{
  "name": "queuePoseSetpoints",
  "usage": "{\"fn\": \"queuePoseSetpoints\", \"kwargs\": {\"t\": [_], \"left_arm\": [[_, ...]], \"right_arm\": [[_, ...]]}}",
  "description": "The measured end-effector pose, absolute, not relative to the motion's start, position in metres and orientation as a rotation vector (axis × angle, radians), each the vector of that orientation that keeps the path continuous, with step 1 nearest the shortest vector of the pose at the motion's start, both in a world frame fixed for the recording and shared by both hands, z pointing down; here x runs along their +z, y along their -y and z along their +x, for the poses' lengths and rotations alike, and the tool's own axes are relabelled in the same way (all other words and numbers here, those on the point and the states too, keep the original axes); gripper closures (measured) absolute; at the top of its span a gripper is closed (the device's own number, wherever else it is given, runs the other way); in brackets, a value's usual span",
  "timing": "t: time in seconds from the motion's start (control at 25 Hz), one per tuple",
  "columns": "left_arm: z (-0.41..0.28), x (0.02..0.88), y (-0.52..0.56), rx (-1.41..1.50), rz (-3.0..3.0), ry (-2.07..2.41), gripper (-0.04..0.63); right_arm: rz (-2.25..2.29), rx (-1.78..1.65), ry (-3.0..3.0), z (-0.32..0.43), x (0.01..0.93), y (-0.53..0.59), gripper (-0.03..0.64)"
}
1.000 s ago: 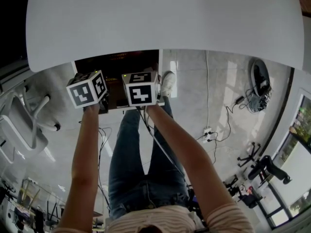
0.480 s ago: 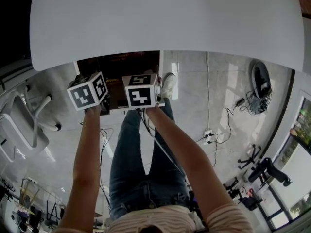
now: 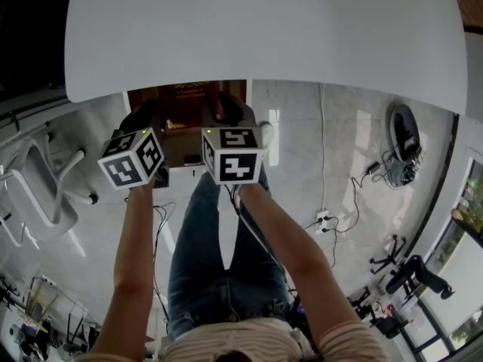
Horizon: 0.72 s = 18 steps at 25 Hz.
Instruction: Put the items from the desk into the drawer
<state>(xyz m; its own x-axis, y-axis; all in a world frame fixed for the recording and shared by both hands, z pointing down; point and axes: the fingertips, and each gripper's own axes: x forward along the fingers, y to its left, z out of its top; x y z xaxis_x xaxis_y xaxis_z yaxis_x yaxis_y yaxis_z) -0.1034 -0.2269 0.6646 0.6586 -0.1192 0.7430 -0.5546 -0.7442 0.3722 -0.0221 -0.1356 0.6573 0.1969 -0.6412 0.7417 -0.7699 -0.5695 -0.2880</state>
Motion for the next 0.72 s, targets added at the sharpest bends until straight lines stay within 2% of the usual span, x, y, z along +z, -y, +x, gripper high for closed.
{"fn": "queuePoseSetpoints", "kwargs": {"t": [0.16, 0.44, 0.72], "left_arm": [[-0.102, 0.626, 0.226, 0.86, 2.323, 0.507, 0.535], [-0.102, 0.559, 0.218, 0.735, 2.42, 0.512, 0.566], [-0.109, 0.488, 0.209, 0.622, 2.509, 0.495, 0.584]], "right_arm": [[2.388, 1.276, 1.399, -0.019, 0.623, 0.129, 0.523], [2.476, 1.207, 1.461, -0.015, 0.558, 0.115, 0.563], [2.508, 0.993, 1.589, -0.019, 0.485, 0.107, 0.588]]}}
